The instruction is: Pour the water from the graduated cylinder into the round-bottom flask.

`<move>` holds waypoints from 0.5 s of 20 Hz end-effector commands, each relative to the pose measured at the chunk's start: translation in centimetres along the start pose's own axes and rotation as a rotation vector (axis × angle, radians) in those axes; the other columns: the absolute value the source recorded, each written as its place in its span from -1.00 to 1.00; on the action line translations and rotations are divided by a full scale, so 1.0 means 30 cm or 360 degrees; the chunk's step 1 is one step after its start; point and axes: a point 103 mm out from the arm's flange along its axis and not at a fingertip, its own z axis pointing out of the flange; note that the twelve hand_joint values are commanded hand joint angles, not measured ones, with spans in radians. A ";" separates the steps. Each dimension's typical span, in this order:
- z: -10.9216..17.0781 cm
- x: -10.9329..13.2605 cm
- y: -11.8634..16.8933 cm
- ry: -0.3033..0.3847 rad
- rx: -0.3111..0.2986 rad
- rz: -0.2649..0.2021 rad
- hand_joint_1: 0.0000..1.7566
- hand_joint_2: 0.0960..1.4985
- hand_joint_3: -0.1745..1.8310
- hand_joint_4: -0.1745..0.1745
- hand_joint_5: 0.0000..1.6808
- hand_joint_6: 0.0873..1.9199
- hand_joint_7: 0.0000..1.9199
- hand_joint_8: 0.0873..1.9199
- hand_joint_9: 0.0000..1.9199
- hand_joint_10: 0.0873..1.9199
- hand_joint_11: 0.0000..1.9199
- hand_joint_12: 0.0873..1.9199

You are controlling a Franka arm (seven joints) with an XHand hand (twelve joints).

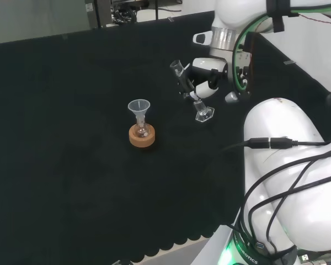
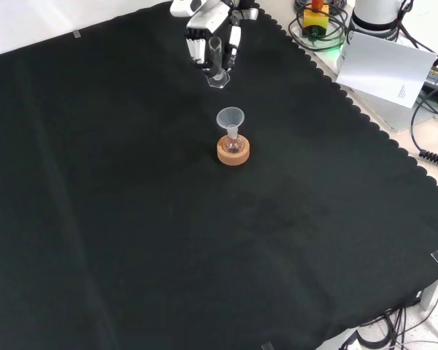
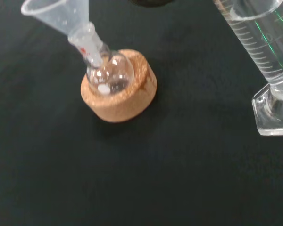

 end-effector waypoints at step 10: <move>-0.002 0.081 0.042 -0.0406 0.0437 0.0135 0.44 0.43 -0.83 -1.00 0.21 -0.05 0.08 -0.07 0.45 -0.99 0.26 -0.25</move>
